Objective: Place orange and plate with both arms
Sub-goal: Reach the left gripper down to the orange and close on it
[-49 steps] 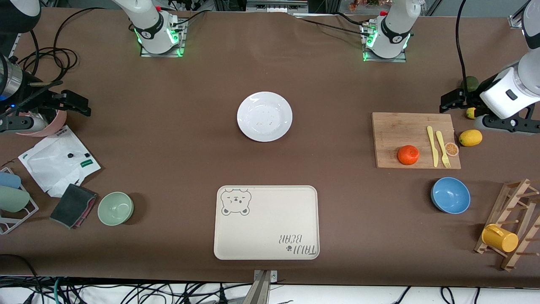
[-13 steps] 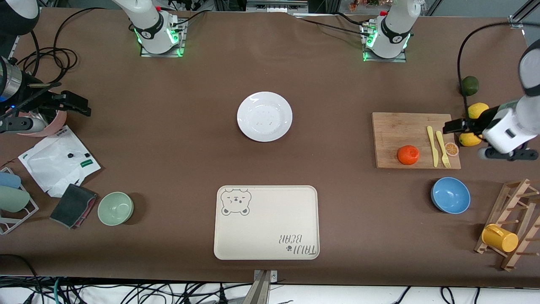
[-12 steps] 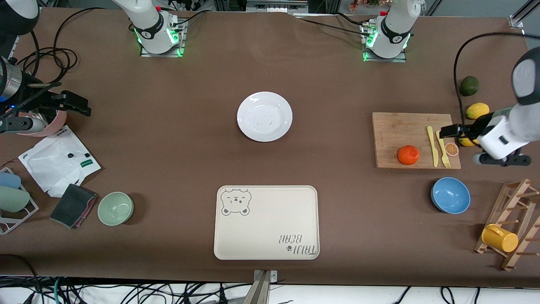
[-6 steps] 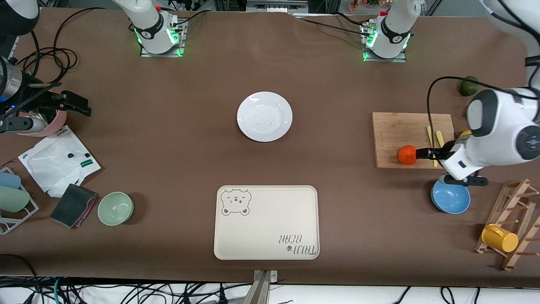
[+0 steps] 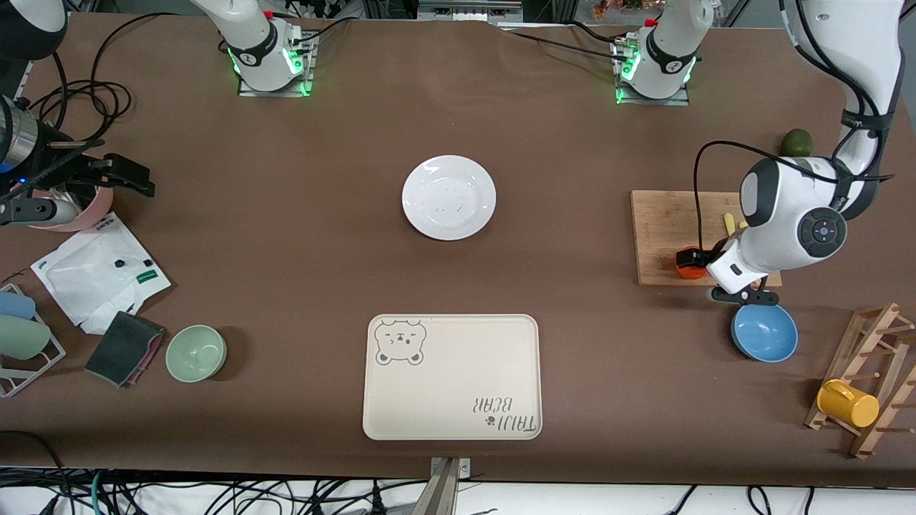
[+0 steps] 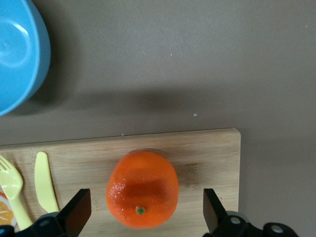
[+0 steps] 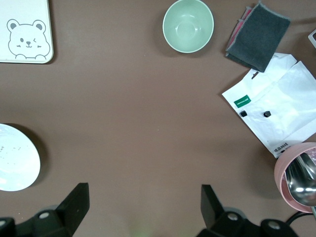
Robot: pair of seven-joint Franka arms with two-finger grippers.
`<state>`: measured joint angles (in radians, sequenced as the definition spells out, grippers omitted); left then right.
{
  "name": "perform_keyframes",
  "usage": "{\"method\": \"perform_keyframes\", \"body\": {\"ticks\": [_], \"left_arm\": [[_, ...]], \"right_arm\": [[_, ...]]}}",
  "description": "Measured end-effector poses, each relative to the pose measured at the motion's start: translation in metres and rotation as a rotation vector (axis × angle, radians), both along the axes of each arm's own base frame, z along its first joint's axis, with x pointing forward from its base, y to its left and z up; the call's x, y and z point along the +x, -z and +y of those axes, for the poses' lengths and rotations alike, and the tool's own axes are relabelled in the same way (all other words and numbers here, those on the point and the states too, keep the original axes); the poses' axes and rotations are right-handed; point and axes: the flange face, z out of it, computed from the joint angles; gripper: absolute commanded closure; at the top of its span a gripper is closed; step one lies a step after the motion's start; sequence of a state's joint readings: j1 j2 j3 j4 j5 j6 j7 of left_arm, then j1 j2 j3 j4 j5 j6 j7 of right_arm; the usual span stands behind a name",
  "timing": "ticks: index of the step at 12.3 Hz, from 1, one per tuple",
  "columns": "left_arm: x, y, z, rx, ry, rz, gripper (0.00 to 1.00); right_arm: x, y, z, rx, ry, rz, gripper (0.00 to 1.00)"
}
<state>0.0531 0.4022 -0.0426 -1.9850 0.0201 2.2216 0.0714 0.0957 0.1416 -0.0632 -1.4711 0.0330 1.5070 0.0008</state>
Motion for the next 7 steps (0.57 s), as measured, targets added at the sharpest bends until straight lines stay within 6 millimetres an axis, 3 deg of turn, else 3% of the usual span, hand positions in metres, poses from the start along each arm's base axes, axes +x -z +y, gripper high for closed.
{"method": "perform_keyframes", "body": {"ticks": [7], "left_arm": [[-0.009,0.03,0.004,-0.002,-0.004,-0.002,0.0]], "right_arm": [[0.0,0.0,0.0,0.0,0.0,0.0,0.0]]}}
